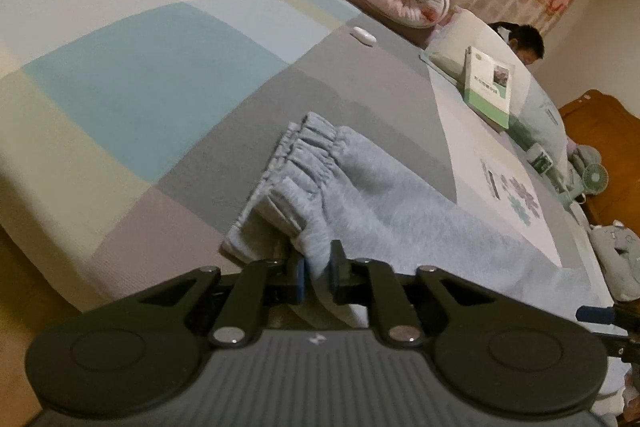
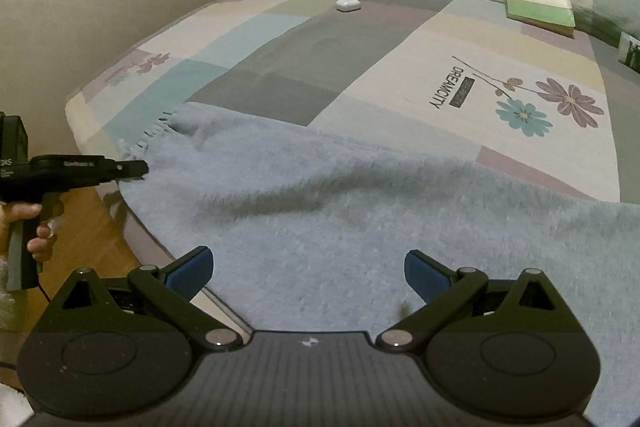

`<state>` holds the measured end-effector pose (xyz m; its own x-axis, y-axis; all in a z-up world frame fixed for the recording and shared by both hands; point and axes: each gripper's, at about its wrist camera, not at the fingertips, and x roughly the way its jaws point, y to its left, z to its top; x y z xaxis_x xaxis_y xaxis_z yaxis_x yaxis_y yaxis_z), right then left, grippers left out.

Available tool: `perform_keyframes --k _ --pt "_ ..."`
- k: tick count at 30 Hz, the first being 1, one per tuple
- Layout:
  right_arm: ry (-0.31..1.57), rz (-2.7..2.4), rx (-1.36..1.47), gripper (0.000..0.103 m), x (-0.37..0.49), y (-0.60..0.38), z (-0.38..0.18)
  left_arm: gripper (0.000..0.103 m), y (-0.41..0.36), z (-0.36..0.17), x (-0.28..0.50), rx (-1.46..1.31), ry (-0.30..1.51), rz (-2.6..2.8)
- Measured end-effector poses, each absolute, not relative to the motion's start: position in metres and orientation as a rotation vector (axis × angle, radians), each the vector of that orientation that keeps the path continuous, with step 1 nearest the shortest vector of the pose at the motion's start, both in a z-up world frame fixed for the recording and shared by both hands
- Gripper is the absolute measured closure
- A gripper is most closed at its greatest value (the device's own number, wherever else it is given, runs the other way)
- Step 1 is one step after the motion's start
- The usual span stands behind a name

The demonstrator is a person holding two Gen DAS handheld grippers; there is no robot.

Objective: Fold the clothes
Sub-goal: 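Pull the held cuff along the bed with the left gripper, then open the left gripper to release the grey cuff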

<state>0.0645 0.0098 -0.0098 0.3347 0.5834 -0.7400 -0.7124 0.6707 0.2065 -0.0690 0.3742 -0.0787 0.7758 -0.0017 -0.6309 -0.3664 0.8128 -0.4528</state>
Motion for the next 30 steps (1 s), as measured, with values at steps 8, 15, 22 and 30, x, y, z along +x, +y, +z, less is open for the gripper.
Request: perform_keyframes --k 8,15,22,30 --pt "0.884 0.851 -0.174 0.0 0.068 0.006 -0.01 0.071 0.361 -0.037 -0.084 -0.35 0.631 0.347" --pt "0.886 0.855 -0.156 0.0 0.072 0.003 -0.012 0.064 0.346 -0.016 -0.042 -0.128 0.595 0.264" --pt "0.893 0.842 -0.134 0.0 0.079 -0.003 -0.015 0.054 0.361 -0.041 0.009 -0.059 0.683 0.234" --pt "0.915 0.839 -0.13 0.0 0.084 0.0 -0.024 0.064 0.373 -0.06 0.019 -0.114 0.721 0.192"
